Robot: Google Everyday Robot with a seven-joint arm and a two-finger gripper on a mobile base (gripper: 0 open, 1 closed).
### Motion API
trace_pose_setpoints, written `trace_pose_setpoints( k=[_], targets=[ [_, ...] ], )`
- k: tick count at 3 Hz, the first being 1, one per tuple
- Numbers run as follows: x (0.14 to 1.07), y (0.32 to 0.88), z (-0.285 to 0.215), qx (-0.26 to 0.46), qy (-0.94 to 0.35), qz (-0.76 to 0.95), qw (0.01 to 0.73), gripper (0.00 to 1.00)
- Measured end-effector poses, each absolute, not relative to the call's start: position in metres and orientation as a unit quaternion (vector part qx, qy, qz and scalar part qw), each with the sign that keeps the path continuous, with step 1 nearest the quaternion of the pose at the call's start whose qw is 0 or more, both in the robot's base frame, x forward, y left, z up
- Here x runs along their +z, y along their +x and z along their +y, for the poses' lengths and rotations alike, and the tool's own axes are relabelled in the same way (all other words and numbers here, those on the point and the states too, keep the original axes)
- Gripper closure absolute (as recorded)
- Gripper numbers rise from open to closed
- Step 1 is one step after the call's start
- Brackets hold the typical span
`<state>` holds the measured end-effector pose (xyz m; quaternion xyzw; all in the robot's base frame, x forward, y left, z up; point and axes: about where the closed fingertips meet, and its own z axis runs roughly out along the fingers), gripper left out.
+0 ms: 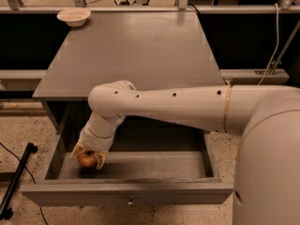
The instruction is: Place apple into top drawer
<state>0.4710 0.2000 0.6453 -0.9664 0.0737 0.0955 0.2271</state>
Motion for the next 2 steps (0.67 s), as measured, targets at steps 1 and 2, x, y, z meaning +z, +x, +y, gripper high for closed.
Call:
trace_pose_setpoints(
  k=[1, 2],
  targets=[
    [0.6401, 0.4732, 0.1977, 0.096, -0.967, 0.068, 0.226, 0.05],
    [0.6477, 0.4758, 0.189, 0.085, -0.968, 0.072, 0.226, 0.0]
  ],
)
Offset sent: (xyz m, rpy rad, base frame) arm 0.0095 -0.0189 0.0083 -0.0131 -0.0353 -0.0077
